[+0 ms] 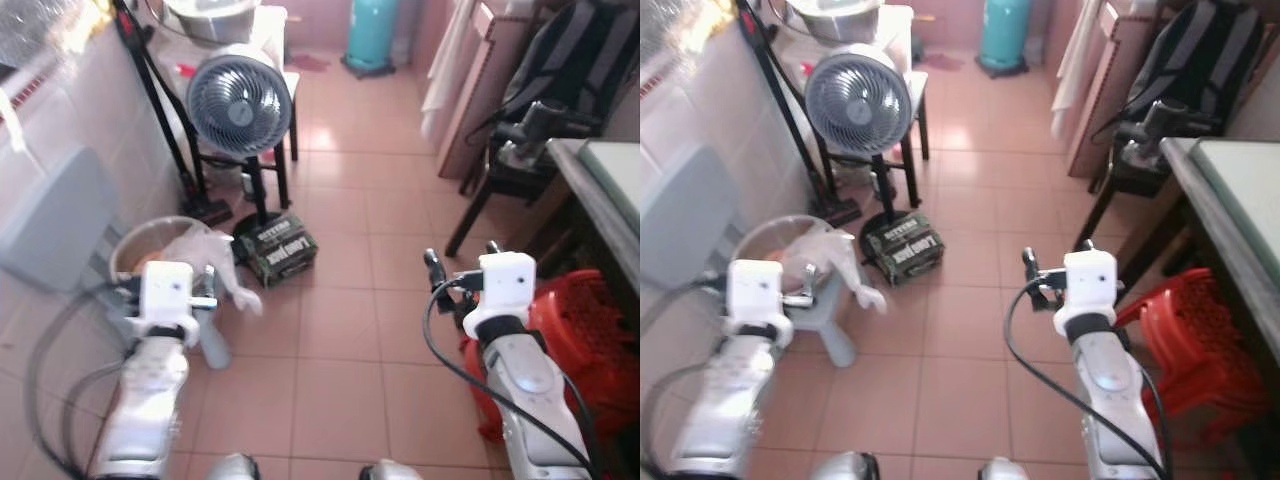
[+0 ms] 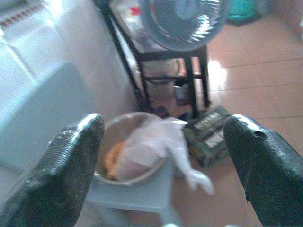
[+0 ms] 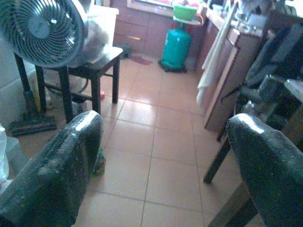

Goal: Setting the table

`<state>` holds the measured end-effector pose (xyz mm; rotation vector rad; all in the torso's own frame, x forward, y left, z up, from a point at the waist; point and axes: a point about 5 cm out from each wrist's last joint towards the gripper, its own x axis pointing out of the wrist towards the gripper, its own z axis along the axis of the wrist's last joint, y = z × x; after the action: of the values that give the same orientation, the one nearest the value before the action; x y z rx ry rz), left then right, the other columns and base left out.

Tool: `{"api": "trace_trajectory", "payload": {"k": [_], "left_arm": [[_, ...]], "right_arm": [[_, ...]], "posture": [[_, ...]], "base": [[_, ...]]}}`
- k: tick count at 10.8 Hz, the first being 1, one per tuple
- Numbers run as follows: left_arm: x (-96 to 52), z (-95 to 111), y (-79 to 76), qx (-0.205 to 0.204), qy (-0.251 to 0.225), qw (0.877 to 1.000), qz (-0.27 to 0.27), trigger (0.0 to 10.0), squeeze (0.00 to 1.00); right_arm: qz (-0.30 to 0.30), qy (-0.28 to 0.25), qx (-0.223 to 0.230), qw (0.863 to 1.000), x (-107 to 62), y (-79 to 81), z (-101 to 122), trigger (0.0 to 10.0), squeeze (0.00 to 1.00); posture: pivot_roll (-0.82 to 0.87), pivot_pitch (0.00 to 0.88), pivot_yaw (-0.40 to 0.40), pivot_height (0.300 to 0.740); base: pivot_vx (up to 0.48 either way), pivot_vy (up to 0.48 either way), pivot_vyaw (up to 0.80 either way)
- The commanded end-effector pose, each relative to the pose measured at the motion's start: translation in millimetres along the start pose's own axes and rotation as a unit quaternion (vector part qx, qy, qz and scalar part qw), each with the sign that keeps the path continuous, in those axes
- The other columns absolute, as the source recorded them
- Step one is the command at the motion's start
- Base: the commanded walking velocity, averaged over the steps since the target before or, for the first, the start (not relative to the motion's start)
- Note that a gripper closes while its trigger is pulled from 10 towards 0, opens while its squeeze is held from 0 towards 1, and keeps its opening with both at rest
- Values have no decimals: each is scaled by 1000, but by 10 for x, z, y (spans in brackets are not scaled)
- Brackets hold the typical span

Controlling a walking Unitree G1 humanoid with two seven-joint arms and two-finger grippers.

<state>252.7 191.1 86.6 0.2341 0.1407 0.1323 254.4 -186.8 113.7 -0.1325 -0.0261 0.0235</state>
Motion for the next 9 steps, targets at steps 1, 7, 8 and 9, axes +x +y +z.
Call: {"api": "trace_trajectory", "payload": {"k": [1,7,8,9], "left_arm": [[-60,-79,36,6,17,1000,11,10000,0],[-164,-59,34,11,14,999,-38,10000,0],[-177,-50,4,2,15,999,-39,10000,0],[-170,-29,-58,9,8,999,-50,10000,0]], "right_arm": [[-28,12,10,999,-45,-53,-75,10000,0],[6,22,-6,1000,-64,-12,-115,10000,0],[2,23,-4,1000,-73,10,-132,10000,0],[6,19,-1,1000,-63,77,-117,10000,0]], "posture": [[-42,23,56,740],[-18,42,12,740],[-20,54,21,740],[-33,64,27,740]], "base": [[0,0,0],[0,106,0],[0,349,0],[0,476,0]]}}
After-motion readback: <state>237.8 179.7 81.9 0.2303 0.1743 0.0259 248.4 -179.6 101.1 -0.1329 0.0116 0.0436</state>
